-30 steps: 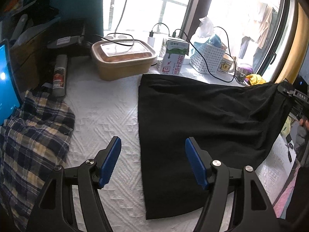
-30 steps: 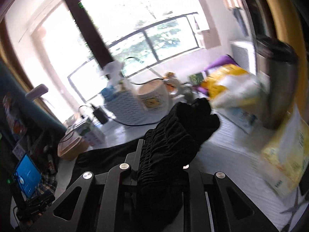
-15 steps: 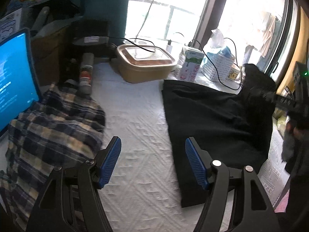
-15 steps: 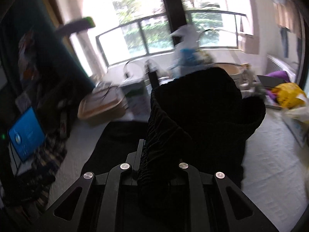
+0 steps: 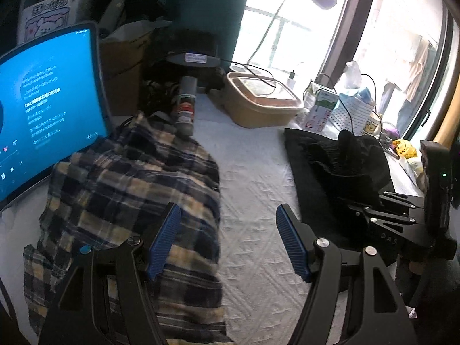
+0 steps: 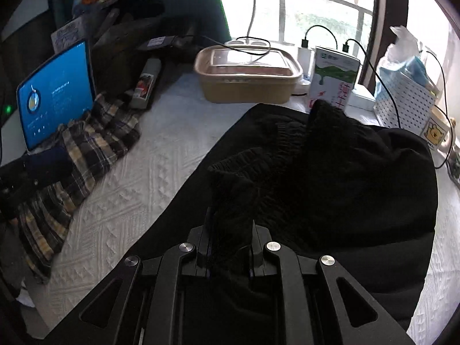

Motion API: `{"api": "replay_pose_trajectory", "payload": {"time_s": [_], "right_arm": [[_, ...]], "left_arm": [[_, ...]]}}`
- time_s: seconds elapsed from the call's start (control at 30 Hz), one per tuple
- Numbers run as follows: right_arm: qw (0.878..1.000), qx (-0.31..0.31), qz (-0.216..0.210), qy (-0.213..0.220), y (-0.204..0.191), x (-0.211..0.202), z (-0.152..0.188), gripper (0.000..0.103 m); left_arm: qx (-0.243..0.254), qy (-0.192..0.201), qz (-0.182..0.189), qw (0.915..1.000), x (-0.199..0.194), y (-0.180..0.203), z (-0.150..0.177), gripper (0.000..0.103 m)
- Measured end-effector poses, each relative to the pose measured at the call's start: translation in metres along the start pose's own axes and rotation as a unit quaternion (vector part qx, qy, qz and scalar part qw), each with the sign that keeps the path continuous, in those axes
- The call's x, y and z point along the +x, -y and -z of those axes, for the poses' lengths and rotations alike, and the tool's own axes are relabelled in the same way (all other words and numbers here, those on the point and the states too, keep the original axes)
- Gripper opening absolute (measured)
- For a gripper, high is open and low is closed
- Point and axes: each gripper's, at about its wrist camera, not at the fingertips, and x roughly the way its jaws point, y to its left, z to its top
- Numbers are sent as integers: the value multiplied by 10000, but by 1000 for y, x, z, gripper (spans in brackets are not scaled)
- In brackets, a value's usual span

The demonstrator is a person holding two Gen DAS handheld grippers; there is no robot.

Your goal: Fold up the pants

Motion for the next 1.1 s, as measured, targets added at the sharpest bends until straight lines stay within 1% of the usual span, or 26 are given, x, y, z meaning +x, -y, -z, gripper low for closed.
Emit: {"api": "replay_pose_trajectory", "payload": {"time_s": [0.2,0.23,0.33,0.37,0.4,0.43,0.47,0.53,0.6,0.73,0.87,0.9,0.97,1.0,1.1], "right_arm": [[9993,-205,-111,282,-11,-14,-8,17],[9993,-223,-160,272,-13,-13,-8,17],[9992,-336,-224,18,-21,1,-3,18],[9989,-414,-237,34,-23,1,1,26],[9984,-469,-307,63,-25,0,4,38],[9975,-519,-480,89,-28,-2,7,77],[9967,-553,-588,127,-29,-5,10,103],[9948,-615,-769,256,-31,-17,13,103],[9947,-594,-752,366,-27,-32,13,103],[9961,-265,-529,658,5,-60,15,103],[9956,219,-85,911,60,-84,19,103],[9952,317,-19,930,70,-87,22,103],[9935,607,161,947,98,-93,30,103],[9926,730,225,944,111,-95,33,103],[9884,1117,376,960,145,-101,46,103]], "left_arm": [[-46,8,-4,10000,-1,-1,-2,69],[-46,7,4,10000,-1,0,-2,69],[-25,-6,-1,10000,0,3,-4,69],[-13,-9,-6,10000,0,4,-4,69],[-3,-8,-11,10000,0,5,-5,69],[8,-16,-21,10000,0,5,-6,69],[19,-23,-33,10000,0,5,-9,69],[62,-8,-63,10000,0,7,-13,69],[108,10,-66,9999,-1,10,-18,69],[310,53,62,9995,3,30,-28,69],[726,-16,367,9967,16,69,-35,69],[840,-38,491,9952,19,80,-37,69],[1101,-117,868,9901,28,106,-42,69],[1252,-152,967,9873,33,118,-44,69],[1771,-264,1044,9783,53,151,-49,69]]}}
